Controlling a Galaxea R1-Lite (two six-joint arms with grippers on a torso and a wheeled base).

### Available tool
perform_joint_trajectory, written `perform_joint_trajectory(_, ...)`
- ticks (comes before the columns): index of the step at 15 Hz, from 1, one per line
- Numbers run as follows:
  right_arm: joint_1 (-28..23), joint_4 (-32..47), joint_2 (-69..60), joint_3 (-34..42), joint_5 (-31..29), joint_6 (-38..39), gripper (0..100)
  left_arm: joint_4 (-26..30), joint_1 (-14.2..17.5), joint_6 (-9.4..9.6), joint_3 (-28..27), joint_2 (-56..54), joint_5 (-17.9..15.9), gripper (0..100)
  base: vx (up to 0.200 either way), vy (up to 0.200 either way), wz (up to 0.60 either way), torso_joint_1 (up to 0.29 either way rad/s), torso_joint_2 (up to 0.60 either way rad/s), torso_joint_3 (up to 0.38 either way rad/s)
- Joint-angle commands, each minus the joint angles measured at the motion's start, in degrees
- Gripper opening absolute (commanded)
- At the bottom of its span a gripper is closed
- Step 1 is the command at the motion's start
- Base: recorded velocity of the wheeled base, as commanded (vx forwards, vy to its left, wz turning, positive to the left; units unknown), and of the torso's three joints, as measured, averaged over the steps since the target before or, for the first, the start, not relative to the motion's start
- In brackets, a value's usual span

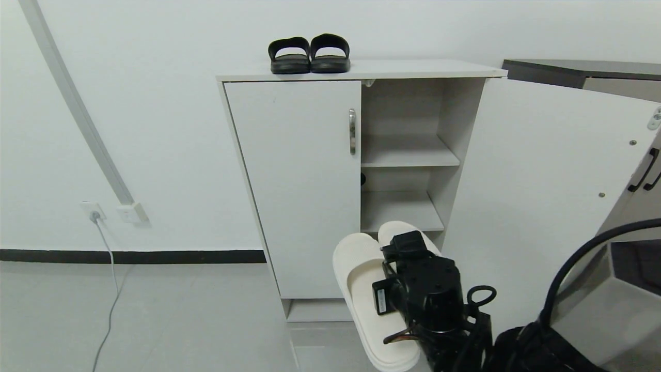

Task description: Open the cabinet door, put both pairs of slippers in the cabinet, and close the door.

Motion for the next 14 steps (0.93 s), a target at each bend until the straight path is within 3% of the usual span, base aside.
perform_joint_trajectory(1,0.25,2.69,6.15,-6.29,-4.9,1.62,0,0.04,0.01,-0.07,0.0,0.2,-0.01,0,0.0,0.0,0.0,0.0,0.0,0.0)
perform_joint_trajectory(8,-0.28,2.86,7.2,-7.61,-7.01,2.14,0,0.04,0.01,-0.07,0.0,0.2,-0.01,0,0.0,0.0,0.0,0.0,0.0,0.0)
perform_joint_trajectory(14,-1.15,2.77,8.26,-8.05,-7.1,2.14,0,0.04,0.01,-0.07,0.0,0.2,-0.01,0,0.0,-0.2,0.0,0.002,0.0,0.002)
